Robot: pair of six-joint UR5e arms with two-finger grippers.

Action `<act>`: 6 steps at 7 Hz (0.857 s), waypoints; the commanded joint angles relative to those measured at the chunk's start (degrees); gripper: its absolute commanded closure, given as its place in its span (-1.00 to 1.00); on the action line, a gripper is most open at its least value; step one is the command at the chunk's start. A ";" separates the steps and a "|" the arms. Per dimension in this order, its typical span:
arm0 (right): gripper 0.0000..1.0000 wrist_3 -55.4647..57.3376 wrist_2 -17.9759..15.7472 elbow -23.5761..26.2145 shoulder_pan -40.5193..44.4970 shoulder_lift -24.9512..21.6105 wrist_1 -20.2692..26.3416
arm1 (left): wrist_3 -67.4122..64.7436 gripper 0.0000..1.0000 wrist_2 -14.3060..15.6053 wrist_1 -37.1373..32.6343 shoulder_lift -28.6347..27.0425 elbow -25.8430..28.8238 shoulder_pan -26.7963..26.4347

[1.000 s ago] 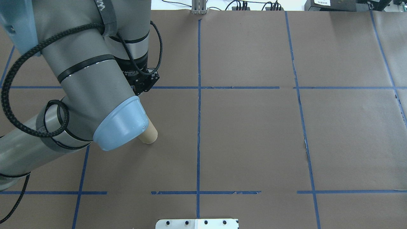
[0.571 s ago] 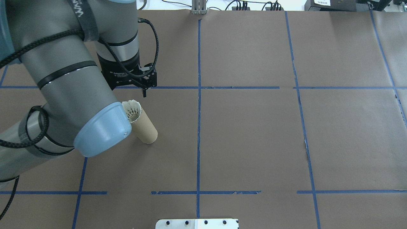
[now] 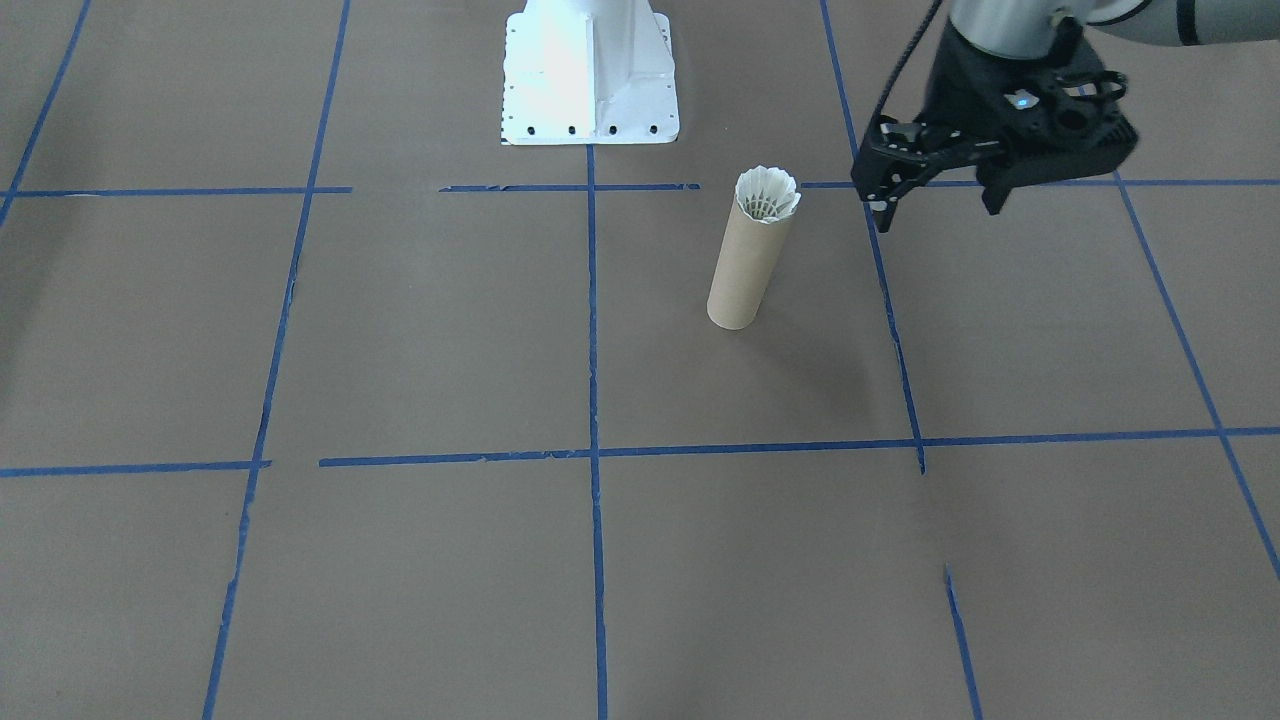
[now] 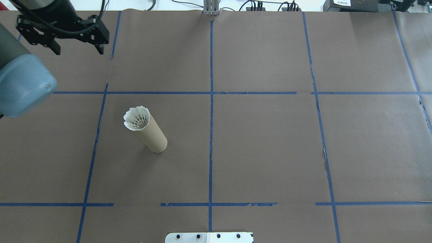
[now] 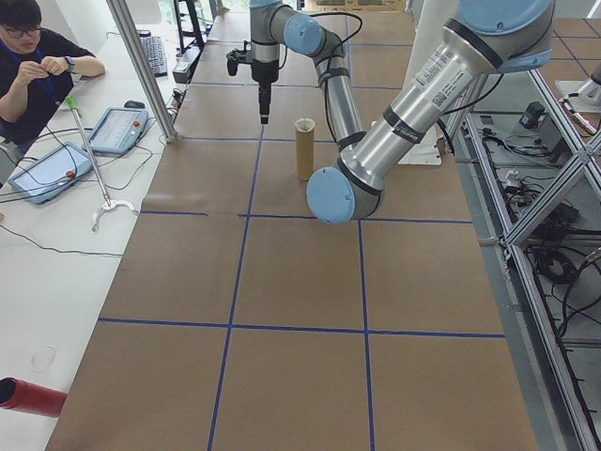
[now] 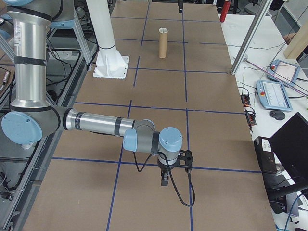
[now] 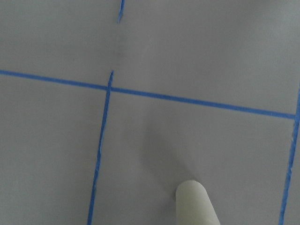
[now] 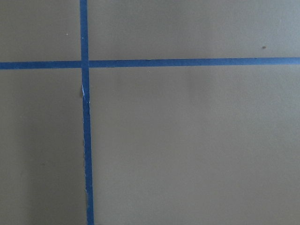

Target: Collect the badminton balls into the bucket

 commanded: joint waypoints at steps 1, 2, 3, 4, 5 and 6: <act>-1.00 0.00 0.00 0.00 0.00 0.02 0.00 | 18.69 -1.00 -1.54 -3.21 8.54 0.07 -10.62; -1.00 0.00 0.00 0.00 0.00 -0.07 0.00 | 29.31 -1.00 -2.43 -3.22 11.62 0.60 -16.85; -1.00 0.00 0.00 0.00 0.00 0.01 0.00 | 36.73 -1.00 -2.52 -3.30 14.70 1.38 -21.35; -1.00 0.00 0.00 0.00 0.00 0.02 0.00 | 42.46 -1.00 -2.70 -5.83 19.17 2.35 -25.84; -1.00 0.00 0.09 0.00 0.00 0.02 0.00 | 47.21 -1.00 -6.09 -13.16 26.35 4.36 -28.67; -1.00 0.00 0.00 0.00 0.00 0.02 0.00 | 49.00 -1.00 -8.48 -23.07 33.38 7.77 -30.52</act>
